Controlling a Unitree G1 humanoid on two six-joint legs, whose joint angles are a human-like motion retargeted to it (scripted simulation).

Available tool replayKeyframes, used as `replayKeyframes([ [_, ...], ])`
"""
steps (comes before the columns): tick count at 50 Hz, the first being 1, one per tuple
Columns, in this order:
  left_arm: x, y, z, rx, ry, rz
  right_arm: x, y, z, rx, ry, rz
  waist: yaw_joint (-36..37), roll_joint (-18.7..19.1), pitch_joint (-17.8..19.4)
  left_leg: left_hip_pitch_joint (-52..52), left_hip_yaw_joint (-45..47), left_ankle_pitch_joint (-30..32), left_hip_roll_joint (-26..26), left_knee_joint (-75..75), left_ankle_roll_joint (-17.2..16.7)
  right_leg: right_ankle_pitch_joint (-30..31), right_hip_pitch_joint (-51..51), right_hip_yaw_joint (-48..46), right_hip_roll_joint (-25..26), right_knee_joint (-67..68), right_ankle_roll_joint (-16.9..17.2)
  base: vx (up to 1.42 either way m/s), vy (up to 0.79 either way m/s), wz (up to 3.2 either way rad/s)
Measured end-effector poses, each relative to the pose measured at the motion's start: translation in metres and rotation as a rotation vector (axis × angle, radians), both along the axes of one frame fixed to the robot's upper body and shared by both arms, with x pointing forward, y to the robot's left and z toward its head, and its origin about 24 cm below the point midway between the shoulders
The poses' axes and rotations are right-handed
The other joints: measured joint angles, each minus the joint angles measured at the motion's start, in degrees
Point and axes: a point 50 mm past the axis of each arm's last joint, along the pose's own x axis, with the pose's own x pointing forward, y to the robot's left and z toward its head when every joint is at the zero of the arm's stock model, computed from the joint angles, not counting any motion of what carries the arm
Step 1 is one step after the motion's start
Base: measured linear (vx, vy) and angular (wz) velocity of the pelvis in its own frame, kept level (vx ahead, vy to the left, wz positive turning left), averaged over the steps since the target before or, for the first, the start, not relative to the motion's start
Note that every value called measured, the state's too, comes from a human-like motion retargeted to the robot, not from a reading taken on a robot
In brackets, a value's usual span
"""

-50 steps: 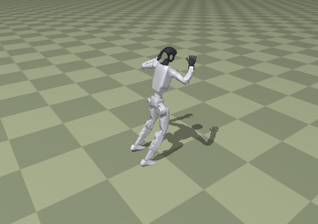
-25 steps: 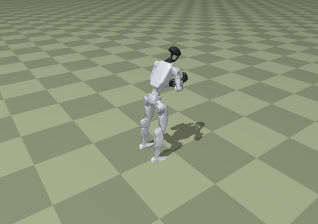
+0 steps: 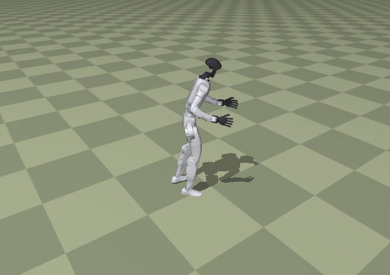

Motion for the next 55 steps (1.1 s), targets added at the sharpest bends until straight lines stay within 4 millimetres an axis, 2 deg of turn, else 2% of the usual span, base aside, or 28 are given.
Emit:
replayKeyframes([
  [3, 0.004, -0.011, 0.007, 0.056, -0.028, -0.051, -0.009, -0.016, -0.013, -0.002, 0.067, -0.068, -2.6, -0.2, -0.9, 3.0, 4.7, 1.3, -1.3, -1.7, 0.6, 1.5, 2.2, 6.0, 0.7, -5.4, -0.5, 0.12, -0.01, -1.91],
  [6, 0.007, -0.021, 0.015, 0.087, -0.051, -0.087, -0.017, -0.033, -0.020, -0.020, 0.119, -0.113, -5.1, -0.2, -1.7, 4.1, 10.3, 2.4, -0.2, 4.2, 3.0, 2.2, 3.5, 14.6, 1.0, -7.0, 0.3, 0.17, -0.03, -2.08],
  [8, 0.007, -0.023, 0.015, 0.060, -0.039, -0.108, -0.022, -0.041, -0.019, -0.036, 0.134, -0.128, -7.4, -0.5, -2.4, 3.3, 13.3, 3.6, 2.2, 12.6, 5.3, 2.3, 4.6, 19.6, 1.2, -7.5, 0.5, 0.21, -0.04, -2.17],
  [11, 0.005, -0.015, 0.008, 0.084, -0.007, -0.066, -0.027, -0.054, -0.008, -0.029, 0.134, -0.146, -11.2, 0.2, -3.4, 0.5, 12.3, 6.8, 6.8, 26.9, 7.9, 2.4, 6.7, 27.6, 3.0, -8.4, -0.6, 0.24, -0.03, -2.50],
  [13, 0.001, -0.003, -0.001, 0.125, 0.016, -0.023, -0.033, -0.061, 0.005, -0.029, 0.125, -0.136, -13.3, 1.4, -3.7, -1.9, 6.6, 8.8, 7.6, 34.0, 8.2, 2.5, 7.9, 33.9, 5.2, -8.3, -1.4, 0.23, 0.01, -3.04],
  [15, -0.007, 0.014, -0.013, 0.164, 0.057, 0.014, -0.039, -0.065, 0.017, -0.052, 0.104, -0.116, -14.8, 2.8, -3.9, -4.7, -2.7, 8.3, 4.4, 38.2, 6.5, 2.5, 8.7, 41.0, 7.7, -7.6, -1.3, 0.20, 0.06, -3.45],
  [18, -0.024, 0.045, -0.029, 0.208, 0.118, 0.100, -0.042, -0.069, 0.032, -0.059, 0.060, -0.117, -14.3, 3.7, -3.5, -6.7, -14.0, 5.5, -2.8, 39.6, 3.1, 2.5, 9.4, 52.5, 10.4, -7.1, 1.5, 0.15, 0.10, -3.95],
  [19, -0.030, 0.055, -0.033, 0.230, 0.132, 0.129, -0.042, -0.070, 0.035, -0.057, 0.046, -0.121, -13.5, 3.7, -3.0, -6.8, -15.6, 4.6, -4.0, 38.9, 3.1, 2.8, 9.7, 56.3, 10.6, -8.0, 2.8, 0.06, 0.12, -4.17],
  [20, -0.036, 0.063, -0.037, 0.239, 0.145, 0.155, -0.041, -0.070, 0.036, -0.053, 0.032, -0.127, -12.6, 3.6, -2.5, -6.8, -16.8, 3.7, -4.9, 37.7, 3.6, 3.3, 10.0, 60.1, 10.3, -9.6, 4.1, 0.06, 0.07, -4.13],
  [23, -0.053, 0.089, -0.052, 0.242, 0.216, 0.258, -0.038, -0.069, 0.032, -0.017, 0.021, -0.164, -8.6, 2.6, 0.4, -5.1, -21.9, -2.2, -4.9, 33.1, 4.1, 1.7, 11.7, 65.6, 10.5, -13.9, 4.1, 0.04, 0.01, -4.08],
  [26, -0.063, 0.104, -0.063, 0.259, 0.263, 0.342, -0.037, -0.062, 0.021, 0.017, 0.040, -0.169, -4.5, 1.2, 4.2, -3.2, -34.2, -5.1, -8.1, 25.9, 1.5, 1.1, 11.7, 68.1, 11.8, -16.6, 4.1, -0.11, 0.04, -3.75],
  [29, -0.058, 0.108, -0.067, 0.308, 0.264, 0.396, -0.037, -0.053, 0.007, 0.043, 0.074, -0.182, -2.2, -0.8, 7.9, -1.3, -40.3, -5.7, -9.0, 19.4, -1.5, 0.9, 8.9, 65.4, 12.6, -16.7, 4.1, -0.33, 0.11, -2.79],
  [32, -0.038, 0.101, -0.054, 0.392, 0.181, 0.408, -0.038, -0.041, -0.009, 0.062, 0.116, -0.195, -1.0, -4.0, 10.8, 0.0, -34.2, -5.8, -8.3, 13.7, -1.8, 0.7, 4.0, 54.4, 9.6, -16.8, 4.1, -0.52, 0.24, -2.01],
  [35, -0.017, 0.089, -0.032, 0.479, 0.057, 0.397, -0.044, -0.029, -0.023, 0.069, 0.156, -0.197, -0.1, -6.4, 11.3, 0.0, -27.5, -3.3, -9.1, 7.3, 0.8, -0.2, -1.1, 35.6, 3.6, -16.8, 4.1, -0.50, 0.30, -1.59],
  [37, -0.008, 0.082, -0.018, 0.490, -0.011, 0.387, -0.046, -0.022, -0.027, 0.067, 0.170, -0.182, 0.6, -6.3, 11.0, 0.2, -24.4, -1.5, -8.6, 4.2, 1.2, -0.6, -2.1, 20.5, 0.7, -16.4, 4.1, -0.38, 0.20, -1.60],
  [40, -0.005, 0.079, -0.003, 0.389, -0.047, 0.363, -0.041, -0.013, -0.025, 0.049, 0.166, -0.121, 3.0, -4.9, 10.3, 1.0, -18.1, 0.5, -6.3, 0.5, 0.9, 2.5, -2.4, 1.5, -1.3, -12.5, 4.1, -0.30, 0.15, -2.10],
  [43, -0.012, 0.087, -0.008, 0.146, 0.047, 0.319, -0.029, -0.010, -0.015, 0.011, 0.144, -0.045, 4.1, -3.4, 8.2, 2.2, -11.5, 3.5, -4.4, -4.7, 0.9, 5.0, -2.1, -0.2, -1.6, -5.8, 0.7, -0.24, 0.15, -2.20],
  [45, -0.021, 0.099, -0.021, -0.035, 0.145, 0.298, -0.023, -0.012, -0.009, -0.006, 0.133, -0.014, 4.3, -2.3, 6.5, 2.7, -7.5, 5.2, -2.8, -7.5, 0.3, 3.1, -0.9, 1.6, -0.8, -1.2, -2.3, -0.20, 0.06, -1.98],
  [47, -0.034, 0.117, -0.040, -0.160, 0.244, 0.321, -0.021, -0.019, -0.003, 0.015, 0.113, -0.028, 3.9, -1.4, 4.6, 2.7, -4.0, 6.0, -1.2, -9.0, -0.6, -0.2, 0.8, 3.1, -0.5, 3.1, -3.5, -0.18, 0.02, -1.67],
  [49, -0.054, 0.137, -0.063, -0.213, 0.330, 0.373, -0.025, -0.030, -0.001, 0.048, 0.091, -0.046, 3.6, -0.6, 2.5, 1.8, -1.1, 5.5, 0.3, -8.4, -1.4, -3.4, 2.8, 4.1, -0.5, 7.5, -3.5, -0.19, -0.03, -1.47],
  [51, -0.073, 0.153, -0.081, -0.221, 0.400, 0.446, -0.028, -0.043, -0.002, 0.079, 0.073, -0.107, 4.3, 0.3, 1.7, 1.9, 1.4, 6.6, 1.1, -10.9, -1.8, -3.5, 5.3, 5.9, -0.1, 9.2, -3.1, -0.26, -0.07, -1.41],
  [53, -0.086, 0.168, -0.089, -0.196, 0.442, 0.542, -0.033, -0.063, -0.007, 0.130, 0.103, -0.242, 6.0, 0.1, 2.0, 0.5, 4.2, 9.0, 0.9, -13.1, -0.8, -2.2, 6.2, 8.6, -0.2, 10.4, -2.1, -0.35, -0.11, -1.20],
  [55, -0.097, 0.175, -0.088, -0.137, 0.451, 0.571, -0.047, -0.079, -0.014, 0.141, 0.144, -0.327, 7.6, -0.8, 3.1, -1.9, 5.8, 11.2, 0.2, -14.6, -0.4, -2.0, 7.0, 10.6, -0.6, 9.0, 0.4, -0.45, -0.17, -0.66],
])
